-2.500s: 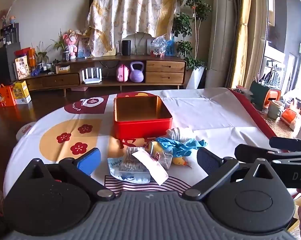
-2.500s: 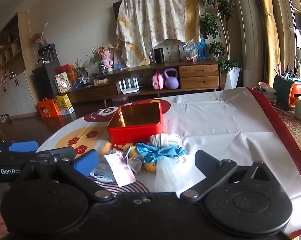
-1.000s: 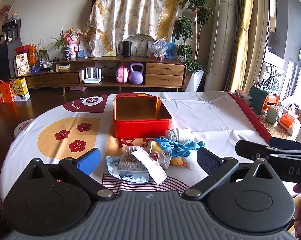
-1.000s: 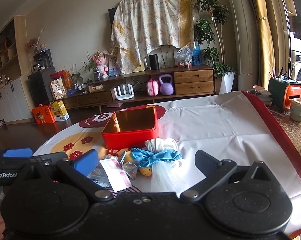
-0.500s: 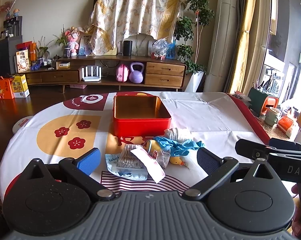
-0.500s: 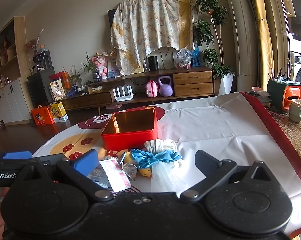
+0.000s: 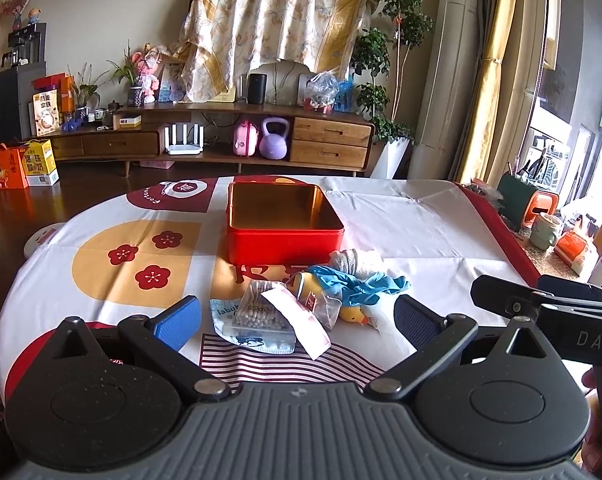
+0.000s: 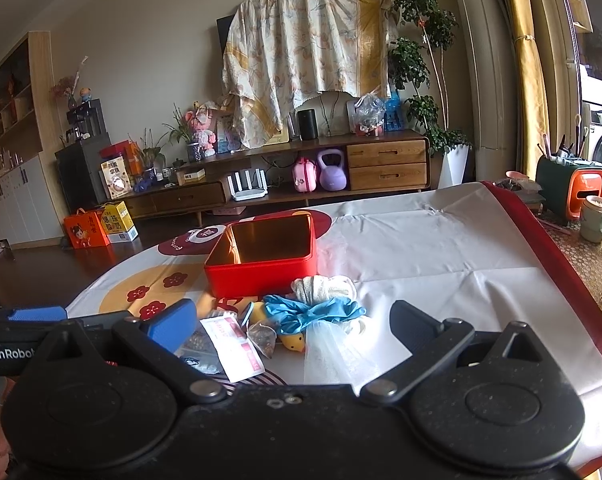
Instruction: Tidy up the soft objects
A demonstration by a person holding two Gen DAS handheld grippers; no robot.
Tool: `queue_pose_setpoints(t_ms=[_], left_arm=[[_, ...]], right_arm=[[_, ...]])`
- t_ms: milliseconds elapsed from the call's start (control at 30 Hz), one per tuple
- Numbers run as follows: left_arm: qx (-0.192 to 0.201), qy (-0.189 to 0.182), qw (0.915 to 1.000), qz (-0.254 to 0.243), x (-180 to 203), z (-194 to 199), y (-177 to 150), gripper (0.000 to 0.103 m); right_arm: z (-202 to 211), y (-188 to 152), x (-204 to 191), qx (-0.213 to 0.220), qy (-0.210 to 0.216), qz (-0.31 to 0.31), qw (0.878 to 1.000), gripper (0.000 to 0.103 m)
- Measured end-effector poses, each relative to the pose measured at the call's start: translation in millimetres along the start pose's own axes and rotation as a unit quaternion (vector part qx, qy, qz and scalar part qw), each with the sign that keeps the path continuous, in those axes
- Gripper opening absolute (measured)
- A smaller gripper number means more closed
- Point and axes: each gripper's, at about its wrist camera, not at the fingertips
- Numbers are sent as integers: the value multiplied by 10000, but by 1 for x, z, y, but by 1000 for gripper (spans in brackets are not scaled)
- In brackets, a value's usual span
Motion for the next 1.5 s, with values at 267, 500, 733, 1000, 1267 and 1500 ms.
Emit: queue_pose_setpoints(t_ms=[267,500,733,1000,1267,1500], left_arm=[[30,-4,10000,-1,0,1,1,103],[-26,77,10000,56,-3,-9,3,103],[-103,87,9999,58,-3,-24,4,103],[-222,150,9996,4,1,-50,7,103],[-389,-29,9988,-284,18,-81,1,102],[-449,-64,9976,-525,32,-109,-9,101]], right_arm=[[1,1,-4,-2,47,18,10000,103],[-6,3,-4,-157,175,58,9997,103],[-18,-1,11,-371,234,48,9990,102],[-38,-5,29,-641,275,105,9975,100],[-64,-13,50,-1013,256,181,9944,91],[-85,-25,62,-1380,247,218,9899,85]])
Point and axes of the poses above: each gripper's, at about its wrist camera, not at the fingertips, and z roughly against the way its jaws point, x to its right, y to its top, and after that the axes turned 15 degrees about y, right-handed
